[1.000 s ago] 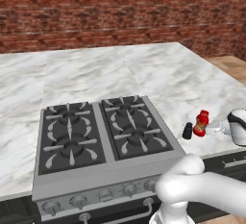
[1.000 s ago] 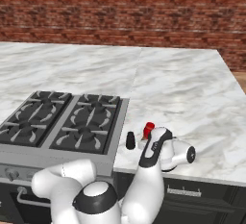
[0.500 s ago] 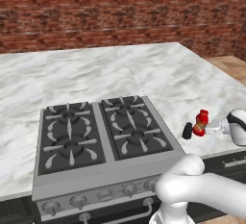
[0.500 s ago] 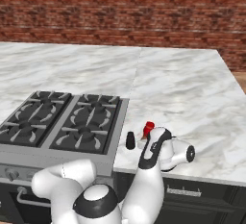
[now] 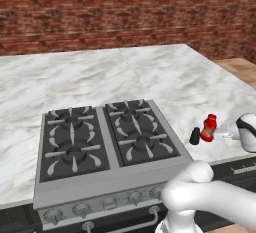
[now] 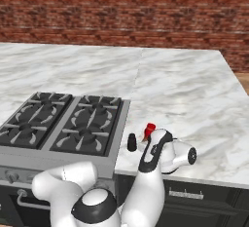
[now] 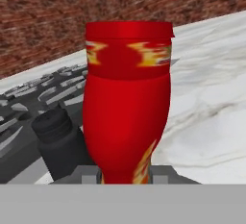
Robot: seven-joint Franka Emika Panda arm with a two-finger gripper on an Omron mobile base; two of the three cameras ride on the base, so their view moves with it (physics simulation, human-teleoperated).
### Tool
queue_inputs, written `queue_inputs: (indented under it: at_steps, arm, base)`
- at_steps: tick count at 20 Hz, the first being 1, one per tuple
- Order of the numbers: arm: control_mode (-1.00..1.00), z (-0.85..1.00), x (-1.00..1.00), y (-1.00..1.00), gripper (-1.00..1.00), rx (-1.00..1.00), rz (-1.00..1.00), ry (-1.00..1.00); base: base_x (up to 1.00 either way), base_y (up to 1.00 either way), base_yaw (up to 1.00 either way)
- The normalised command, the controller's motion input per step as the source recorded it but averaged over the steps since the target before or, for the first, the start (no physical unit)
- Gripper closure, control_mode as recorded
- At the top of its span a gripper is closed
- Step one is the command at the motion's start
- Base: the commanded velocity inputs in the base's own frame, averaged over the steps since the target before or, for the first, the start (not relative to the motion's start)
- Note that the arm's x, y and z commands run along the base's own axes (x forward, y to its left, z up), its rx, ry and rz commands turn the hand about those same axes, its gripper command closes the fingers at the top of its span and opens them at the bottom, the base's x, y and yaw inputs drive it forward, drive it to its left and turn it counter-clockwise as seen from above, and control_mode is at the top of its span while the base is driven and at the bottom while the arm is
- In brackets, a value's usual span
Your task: Take 2 condiments from the cabinet and move them on the counter near the stove.Make sure the condiments are lined up with each other, next to each other.
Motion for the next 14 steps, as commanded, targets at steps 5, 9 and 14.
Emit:
queue_inputs:
  at_steps: [5,9,14]
  arm:
    - [-1.0,0.0,-0.16,0.17,1.0,0.0,0.0,0.0]
    - [-1.0,0.0,-0.13,0.26,1.0,0.0,0.0,0.0]
    - [-1.0,0.0,0.0,0.17,1.0,0.0,0.0,0.0]
  base:
    - [0.0,0.0,0.0]
    - [0.0,0.0,0.0]
    - [0.0,0.0,0.0]
